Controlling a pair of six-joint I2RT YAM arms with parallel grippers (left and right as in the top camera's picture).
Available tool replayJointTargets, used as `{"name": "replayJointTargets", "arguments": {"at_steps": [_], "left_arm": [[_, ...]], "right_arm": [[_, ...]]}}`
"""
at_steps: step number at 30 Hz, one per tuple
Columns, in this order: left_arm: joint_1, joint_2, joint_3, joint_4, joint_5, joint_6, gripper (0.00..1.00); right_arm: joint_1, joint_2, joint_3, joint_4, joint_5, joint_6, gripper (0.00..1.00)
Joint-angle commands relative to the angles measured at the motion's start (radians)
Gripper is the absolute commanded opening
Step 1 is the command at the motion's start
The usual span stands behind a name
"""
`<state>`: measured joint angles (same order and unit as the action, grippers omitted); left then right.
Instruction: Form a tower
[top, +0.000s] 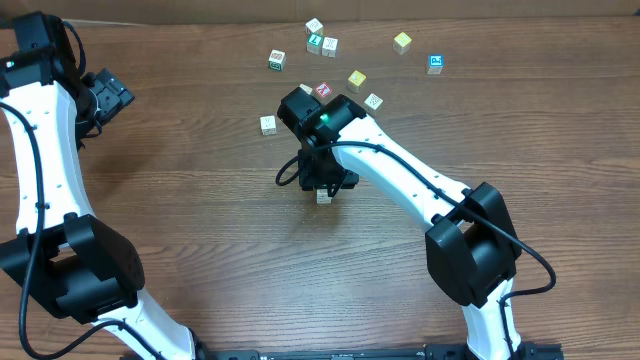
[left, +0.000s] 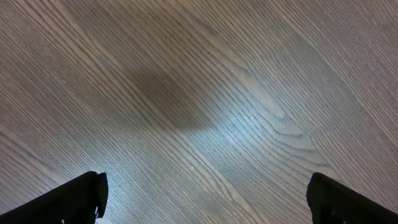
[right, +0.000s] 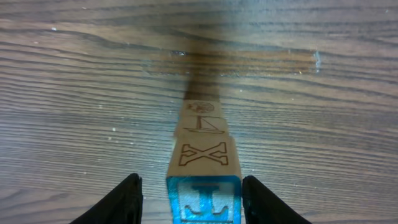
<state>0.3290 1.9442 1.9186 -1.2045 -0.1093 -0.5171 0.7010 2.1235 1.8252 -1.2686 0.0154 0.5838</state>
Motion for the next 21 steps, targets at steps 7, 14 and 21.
{"name": "replayJointTargets", "arguments": {"at_steps": [7,14,21], "left_arm": [[-0.005,-0.002,0.001,0.001,-0.005,0.005,0.99],[-0.005,-0.002,0.001,0.001,-0.005,0.005,1.00],[-0.005,-0.002,0.001,0.001,-0.005,0.005,1.00]], "right_arm": [[0.000,-0.011,-0.026,0.004,0.005,0.046,0.44],[0.000,-0.011,-0.026,0.004,-0.007,0.045,0.43],[0.000,-0.011,-0.026,0.003,-0.022,0.045,0.43]]}}
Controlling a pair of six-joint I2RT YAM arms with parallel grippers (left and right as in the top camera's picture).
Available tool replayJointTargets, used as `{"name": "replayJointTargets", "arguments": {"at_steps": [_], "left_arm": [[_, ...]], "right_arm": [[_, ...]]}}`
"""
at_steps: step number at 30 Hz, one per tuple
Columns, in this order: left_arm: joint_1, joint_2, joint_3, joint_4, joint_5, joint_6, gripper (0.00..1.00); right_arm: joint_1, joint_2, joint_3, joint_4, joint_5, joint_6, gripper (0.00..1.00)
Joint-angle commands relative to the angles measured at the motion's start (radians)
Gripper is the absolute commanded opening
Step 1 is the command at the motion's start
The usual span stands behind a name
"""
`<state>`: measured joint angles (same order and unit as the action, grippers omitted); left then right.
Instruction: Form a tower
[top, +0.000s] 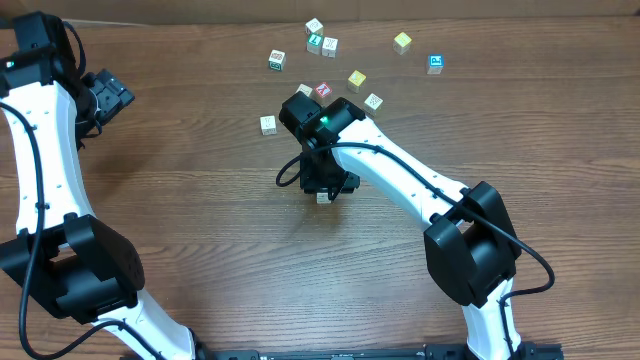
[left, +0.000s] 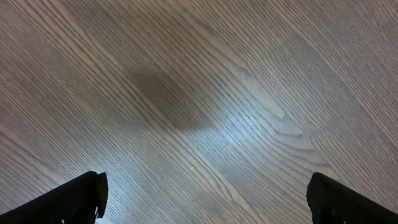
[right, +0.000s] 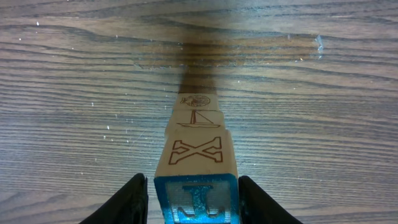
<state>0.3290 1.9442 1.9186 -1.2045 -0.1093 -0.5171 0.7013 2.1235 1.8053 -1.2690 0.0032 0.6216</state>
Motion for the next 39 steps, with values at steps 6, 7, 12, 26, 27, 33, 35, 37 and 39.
{"name": "replayJointTargets", "arguments": {"at_steps": [6,7,12,26,27,33,35,37,39], "left_arm": [[-0.005,-0.002,0.000,0.001,-0.005,0.005,1.00],[-0.005,-0.002,0.001,0.001,-0.005,0.005,1.00],[-0.005,-0.002,0.001,0.001,-0.005,0.005,1.00],[-0.005,-0.002,0.001,0.001,-0.005,0.005,0.99],[-0.005,-0.002,0.001,0.001,-0.005,0.005,0.99],[-0.005,-0.002,0.001,0.001,-0.005,0.005,1.00],[-0.005,-0.002,0.001,0.001,-0.005,0.005,1.00],[-0.005,-0.002,0.001,0.001,-0.005,0.005,0.99],[-0.005,-0.002,0.001,0.001,-0.005,0.005,1.00]], "right_arm": [[0.000,-0.011,-0.006,0.005,-0.028,0.008,0.43],[0.000,-0.011,-0.006,0.004,-0.028,0.008,0.43],[0.000,-0.012,-0.006,0.004,-0.041,0.008,0.43],[-0.003,-0.011,-0.006,0.005,-0.012,0.011,0.45],[-0.003,-0.011,-0.006,0.008,0.010,0.011,0.45],[-0.003,-0.011,-0.006,0.029,0.033,0.011,0.45],[-0.003,-0.011,-0.006,0.031,0.033,0.011,0.45],[-0.003,-0.011,-0.006,0.030,0.033,0.010,0.44],[-0.003,-0.011,-0.006,0.029,0.032,0.002,0.44]]}}
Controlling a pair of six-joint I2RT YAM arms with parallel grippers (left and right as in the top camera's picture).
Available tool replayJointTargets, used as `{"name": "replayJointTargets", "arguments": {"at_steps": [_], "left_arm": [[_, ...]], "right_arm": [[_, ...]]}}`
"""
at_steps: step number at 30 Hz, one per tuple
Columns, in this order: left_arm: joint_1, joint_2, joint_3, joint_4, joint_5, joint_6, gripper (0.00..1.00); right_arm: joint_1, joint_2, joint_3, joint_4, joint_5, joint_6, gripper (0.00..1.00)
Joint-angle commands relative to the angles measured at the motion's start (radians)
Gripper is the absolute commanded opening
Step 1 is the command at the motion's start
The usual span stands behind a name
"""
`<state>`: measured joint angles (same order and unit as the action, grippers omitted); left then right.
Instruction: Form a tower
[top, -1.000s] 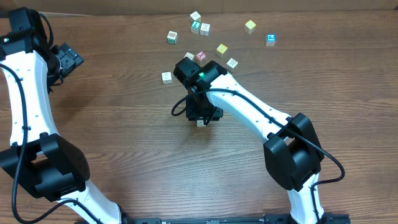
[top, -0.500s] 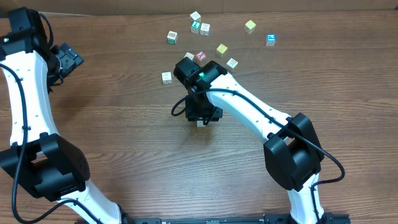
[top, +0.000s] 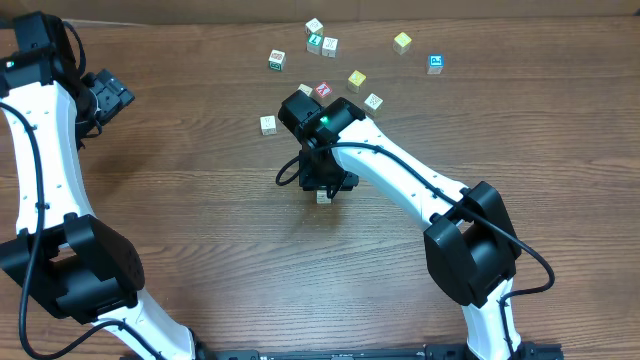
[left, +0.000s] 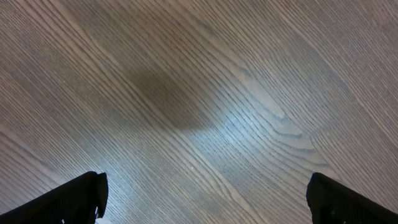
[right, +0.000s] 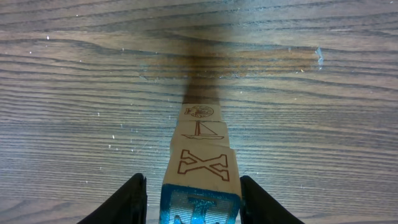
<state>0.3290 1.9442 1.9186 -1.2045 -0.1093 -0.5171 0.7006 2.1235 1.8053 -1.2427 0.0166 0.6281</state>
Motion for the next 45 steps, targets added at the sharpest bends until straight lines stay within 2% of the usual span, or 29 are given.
{"name": "replayJointTargets", "arguments": {"at_steps": [1,9,29,37,44,45], "left_arm": [[-0.005,-0.002,0.001,0.001,-0.005,0.005,0.99],[-0.005,-0.002,0.001,0.001,-0.005,0.005,1.00],[-0.005,-0.002,0.001,0.001,-0.005,0.005,1.00],[-0.005,-0.002,0.001,0.001,-0.005,0.005,0.99],[-0.005,-0.002,0.001,0.001,-0.005,0.005,0.99],[-0.005,-0.002,0.001,0.001,-0.005,0.005,1.00]], "right_arm": [[-0.002,-0.011,-0.006,0.001,0.019,-0.004,0.44],[-0.002,-0.011,-0.006,-0.001,0.016,-0.008,0.39],[-0.002,-0.011,-0.006,-0.002,0.016,-0.034,0.39],[-0.002,-0.012,-0.006,0.000,0.017,-0.034,0.29],[-0.002,-0.011,-0.006,-0.001,0.017,-0.034,0.30],[-0.002,-0.011,-0.006,-0.001,0.016,-0.034,0.33]]}}
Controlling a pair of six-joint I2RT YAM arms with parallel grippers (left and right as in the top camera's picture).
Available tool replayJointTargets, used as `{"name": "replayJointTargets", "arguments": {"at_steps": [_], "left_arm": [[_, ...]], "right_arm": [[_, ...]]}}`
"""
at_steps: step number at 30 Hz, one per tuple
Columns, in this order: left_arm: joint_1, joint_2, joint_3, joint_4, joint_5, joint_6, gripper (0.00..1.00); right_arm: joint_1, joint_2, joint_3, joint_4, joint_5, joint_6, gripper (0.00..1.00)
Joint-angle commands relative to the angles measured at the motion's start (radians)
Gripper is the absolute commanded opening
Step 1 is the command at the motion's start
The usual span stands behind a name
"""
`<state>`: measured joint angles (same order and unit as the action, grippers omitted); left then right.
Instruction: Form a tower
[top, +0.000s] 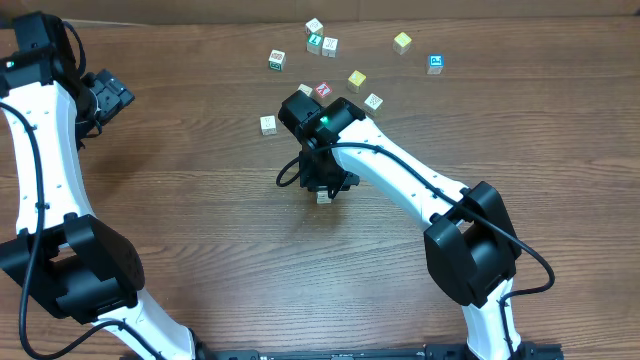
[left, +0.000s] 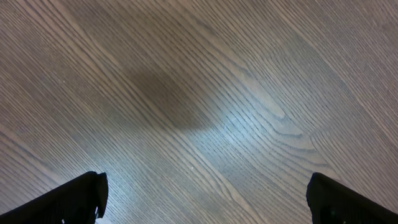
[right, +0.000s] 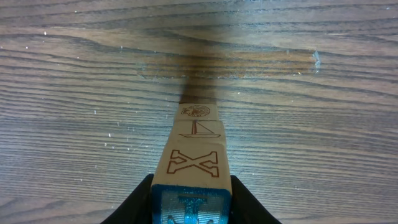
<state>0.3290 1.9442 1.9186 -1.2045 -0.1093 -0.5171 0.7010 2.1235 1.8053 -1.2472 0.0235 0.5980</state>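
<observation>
A tower of three wooden blocks stands mid-table: a bottom block (right: 197, 111) with a round emblem, a sailboat block (right: 199, 129), and on top an X block (right: 194, 163) with a blue upper face. My right gripper (right: 191, 200) is shut on the X block, one finger pressed on each side. In the overhead view the right gripper (top: 324, 182) hides most of the tower (top: 324, 197). At the far left my left gripper (left: 205, 198) hangs open over bare wood, also seen as the left gripper (top: 108, 95) from overhead.
Several loose blocks lie at the back: a white one (top: 268, 124), a red one (top: 322, 90), a yellow one (top: 356, 79), a blue one (top: 435, 63) and a small cluster (top: 318, 38). The right arm (top: 410, 185) runs from the front right toward the tower.
The right fingers stood a little off both sides of the X block; now they press against it. The tower and the left arm are unchanged.
The three-block tower stood under my right gripper at every moment, with the fingers open on either side of the top block at all three. Now they have shut on that block. My left gripper stayed open and still at the far left.
</observation>
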Motion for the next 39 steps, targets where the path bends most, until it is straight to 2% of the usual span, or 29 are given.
{"name": "replayJointTargets", "arguments": {"at_steps": [1,4,8,9,11,13,14,22,27,39], "left_arm": [[-0.005,-0.002,0.001,0.001,-0.005,0.005,1.00],[-0.005,-0.002,0.001,0.001,-0.005,0.005,0.99],[-0.005,-0.002,0.001,0.001,-0.005,0.005,1.00],[-0.005,-0.002,0.001,0.001,-0.005,0.005,1.00],[-0.005,-0.002,0.001,0.001,-0.005,0.005,1.00],[-0.005,-0.002,0.001,0.001,-0.005,0.005,1.00],[-0.005,-0.002,0.001,0.001,-0.005,0.005,1.00],[-0.005,-0.002,0.001,0.001,-0.005,0.005,1.00],[-0.005,-0.002,0.001,0.001,-0.005,0.005,1.00],[-0.005,-0.002,0.001,0.001,-0.005,0.005,1.00]], "right_arm": [[-0.003,-0.011,-0.006,0.004,0.010,-0.004,0.36],[-0.003,-0.011,-0.006,0.004,0.010,-0.004,0.42],[-0.003,-0.011,-0.006,0.004,0.010,-0.003,0.42],[-0.003,-0.011,-0.006,0.004,0.010,-0.003,0.45],[-0.003,-0.011,-0.006,0.004,0.010,-0.003,0.68],[-0.003,-0.011,-0.006,0.006,0.010,-0.003,0.79],[-0.003,-0.011,-0.006,0.009,0.010,-0.003,0.81],[-0.002,-0.011,-0.006,0.020,0.047,0.031,0.84],[-0.003,-0.011,-0.006,0.021,0.047,0.031,0.90],[-0.001,-0.011,-0.014,0.026,0.043,0.023,0.91]]}}
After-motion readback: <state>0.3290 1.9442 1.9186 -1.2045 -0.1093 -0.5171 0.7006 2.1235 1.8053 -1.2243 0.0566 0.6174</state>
